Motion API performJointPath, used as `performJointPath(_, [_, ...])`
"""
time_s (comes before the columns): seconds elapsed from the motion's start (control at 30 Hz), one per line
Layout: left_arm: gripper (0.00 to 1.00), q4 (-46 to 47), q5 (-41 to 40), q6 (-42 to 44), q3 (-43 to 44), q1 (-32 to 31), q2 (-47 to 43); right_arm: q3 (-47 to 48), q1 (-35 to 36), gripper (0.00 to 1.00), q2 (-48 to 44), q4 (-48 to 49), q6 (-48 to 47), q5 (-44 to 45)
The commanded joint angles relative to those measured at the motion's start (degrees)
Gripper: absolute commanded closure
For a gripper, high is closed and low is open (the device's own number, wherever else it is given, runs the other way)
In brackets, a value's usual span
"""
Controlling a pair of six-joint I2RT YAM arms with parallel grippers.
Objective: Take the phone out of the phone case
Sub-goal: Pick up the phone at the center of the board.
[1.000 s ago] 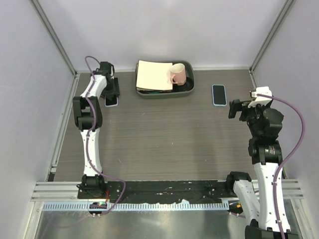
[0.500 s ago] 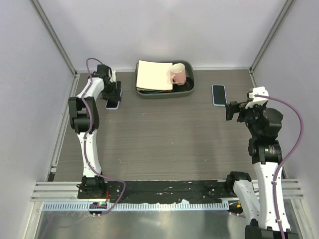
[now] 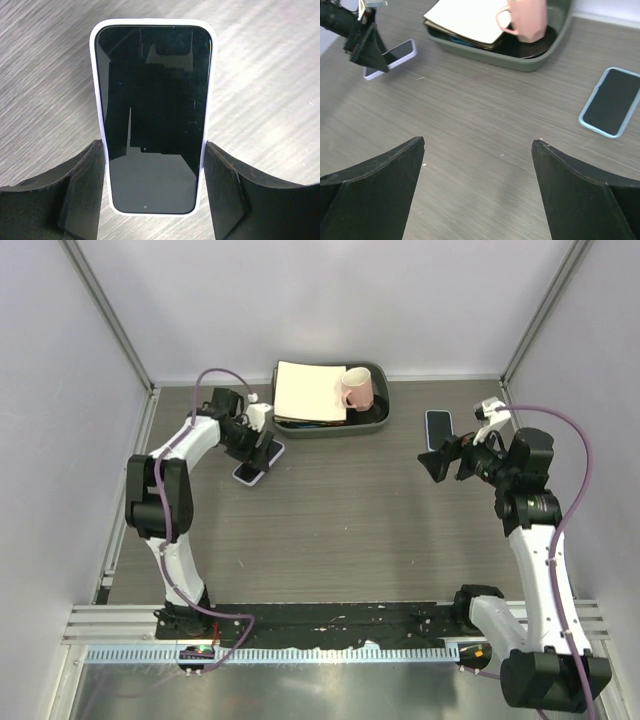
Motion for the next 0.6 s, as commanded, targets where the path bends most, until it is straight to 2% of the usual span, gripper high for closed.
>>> performJointPath(0.0, [1.0,4.66,2.44,5.96,-2.06,-4.93,-10.04,6.07,2.26,0.07,5.22,-1.55,5.14,-7.23])
performJointPath(0.17, [1.0,4.92,3.31,7.63,-5.57,-9.95,-18.83,12.31,5.78,0.07,11.2,-4.29,7.33,-7.23])
performJointPath(0.37, [1.0,5.19,3.4,12.02,-10.5,-19.08,-28.75,16.18,11.31,0.08,17.27,-3.85,11.02,-7.68])
performJointPath(0.57, [1.0,3.25,1.82,12.83,-11.73,-27.69,-33.34,16.98,17.2,0.08,21.83,-1.74,14.01,-8.28])
